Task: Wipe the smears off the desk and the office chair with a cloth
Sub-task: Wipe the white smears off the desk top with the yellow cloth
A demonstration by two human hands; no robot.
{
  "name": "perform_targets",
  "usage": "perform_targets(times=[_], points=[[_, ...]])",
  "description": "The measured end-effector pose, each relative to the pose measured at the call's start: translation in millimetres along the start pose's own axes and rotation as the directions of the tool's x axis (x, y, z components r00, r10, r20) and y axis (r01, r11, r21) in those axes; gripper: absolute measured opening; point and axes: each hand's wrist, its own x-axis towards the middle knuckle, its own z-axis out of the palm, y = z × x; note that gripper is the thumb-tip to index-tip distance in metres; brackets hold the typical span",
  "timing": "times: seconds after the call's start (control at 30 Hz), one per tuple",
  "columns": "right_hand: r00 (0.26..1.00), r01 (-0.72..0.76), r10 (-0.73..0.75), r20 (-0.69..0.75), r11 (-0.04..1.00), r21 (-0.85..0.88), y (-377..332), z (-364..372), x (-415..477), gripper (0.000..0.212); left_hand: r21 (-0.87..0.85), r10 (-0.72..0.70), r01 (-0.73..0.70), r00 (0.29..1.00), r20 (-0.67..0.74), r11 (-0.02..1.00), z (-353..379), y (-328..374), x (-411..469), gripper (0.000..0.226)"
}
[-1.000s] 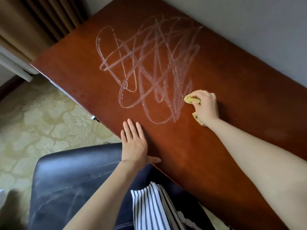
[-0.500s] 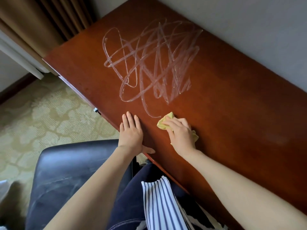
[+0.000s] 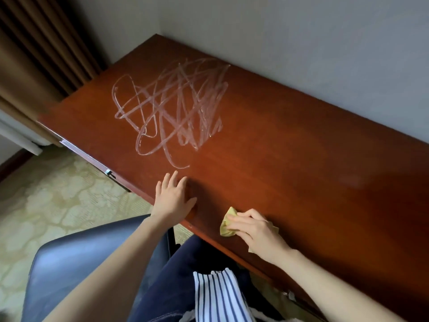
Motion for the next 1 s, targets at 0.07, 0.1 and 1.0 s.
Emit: perform_targets(times=[0.07,0.1,1.0], points=[[0.996,-0.065,0.065,-0.067,0.998,0.013,8,-9,-11,0.033,-0.037,0.079,-0.079,0.997,-0.013,0.996,5,15,-2,0.066],[0.989,-0.088,0.086,-0.12,0.996,-0.006,12,-14,-14,0.033,-0.047,0.11,-0.111,0.994,-0.018,0.993,7,23,-2,0.065],[0.469,0.227,0.877,0.105,-0.234,0.945,-19,-121,246,0.033,-0.5,0.622,-0.606,0.767,-0.159,0.619,-142,90,163,0.068]])
